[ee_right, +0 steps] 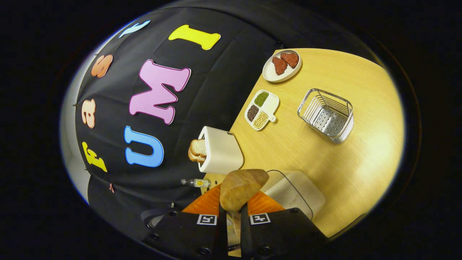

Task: Close the left gripper, press the button to open the rice cooker; take a wooden spoon from the chopstick holder with the right hand, scoop a spoonful of rice and pour it into the rice cooker, then put the wooden spoon back into the chopstick holder.

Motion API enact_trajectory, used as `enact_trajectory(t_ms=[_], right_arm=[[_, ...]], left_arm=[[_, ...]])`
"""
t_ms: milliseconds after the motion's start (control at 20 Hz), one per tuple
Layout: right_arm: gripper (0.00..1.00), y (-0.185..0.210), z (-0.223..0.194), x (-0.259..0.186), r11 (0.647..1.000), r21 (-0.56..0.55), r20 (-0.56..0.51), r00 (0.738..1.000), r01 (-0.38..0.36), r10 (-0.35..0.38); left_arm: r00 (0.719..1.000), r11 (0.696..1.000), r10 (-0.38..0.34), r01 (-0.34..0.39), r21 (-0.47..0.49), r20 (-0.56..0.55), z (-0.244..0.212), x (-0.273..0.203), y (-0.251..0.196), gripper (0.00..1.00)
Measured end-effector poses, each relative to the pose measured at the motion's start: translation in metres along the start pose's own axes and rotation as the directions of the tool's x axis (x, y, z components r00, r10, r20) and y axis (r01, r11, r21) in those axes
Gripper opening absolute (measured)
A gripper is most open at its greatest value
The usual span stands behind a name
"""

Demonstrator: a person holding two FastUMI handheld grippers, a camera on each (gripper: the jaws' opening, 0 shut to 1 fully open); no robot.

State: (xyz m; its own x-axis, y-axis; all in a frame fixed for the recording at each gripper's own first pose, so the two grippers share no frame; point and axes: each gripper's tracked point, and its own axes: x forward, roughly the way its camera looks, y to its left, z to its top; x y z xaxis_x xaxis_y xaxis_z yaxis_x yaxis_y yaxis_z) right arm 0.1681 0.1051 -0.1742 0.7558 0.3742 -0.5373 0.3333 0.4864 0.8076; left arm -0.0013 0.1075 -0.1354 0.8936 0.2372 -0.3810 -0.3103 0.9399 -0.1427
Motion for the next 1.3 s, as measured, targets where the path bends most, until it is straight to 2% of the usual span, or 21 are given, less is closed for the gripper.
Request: enact_trajectory(t_ms=[150,350,700,800,1000,1150,1250,1300], right_arm=[[0.18,0.03,-0.013,-0.003,0.998,0.038,-0.009,0.999,-0.05,0.05],[0.18,0.07,-0.043,-0.001,0.994,0.031,-0.037,0.994,-0.106,0.108],[0.18,0.121,-0.119,0.021,0.988,0.003,-0.125,0.98,-0.156,0.155],[0.18,0.131,-0.142,0.029,0.987,-0.024,-0.147,0.977,-0.161,0.155],[0.18,0.157,-0.183,0.045,0.973,-0.124,-0.181,0.968,-0.196,0.172],[0.18,0.176,-0.205,0.057,0.934,-0.279,-0.18,0.967,-0.223,0.178],[0.18,0.186,-0.22,0.064,0.883,-0.403,-0.166,0.968,-0.241,0.188],[0.18,0.189,-0.228,0.067,0.855,-0.455,-0.16,0.968,-0.248,0.195]], left_arm=[[1.0,1.0,-0.014,0.014,0.022,0.011,0.007,0.005,0.005,0.95],[0.999,0.999,-0.028,0.027,0.044,0.023,0.012,0.001,0.017,0.95],[0.999,1.0,0.001,0.0,-0.016,0.039,0.017,-0.004,0.062,0.95],[0.999,0.999,0.015,-0.014,-0.037,0.034,0.015,-0.004,0.077,0.92],[0.999,0.996,0.039,-0.037,-0.075,0.027,0.013,-0.003,0.101,0.95],[0.998,0.994,0.057,-0.054,-0.09,0.028,0.014,-0.002,0.117,0.95],[0.998,0.993,0.064,-0.061,-0.102,0.028,0.017,0.0,0.127,0.95],[0.997,0.992,0.067,-0.064,-0.109,0.029,0.019,0.0,0.132,0.92]])
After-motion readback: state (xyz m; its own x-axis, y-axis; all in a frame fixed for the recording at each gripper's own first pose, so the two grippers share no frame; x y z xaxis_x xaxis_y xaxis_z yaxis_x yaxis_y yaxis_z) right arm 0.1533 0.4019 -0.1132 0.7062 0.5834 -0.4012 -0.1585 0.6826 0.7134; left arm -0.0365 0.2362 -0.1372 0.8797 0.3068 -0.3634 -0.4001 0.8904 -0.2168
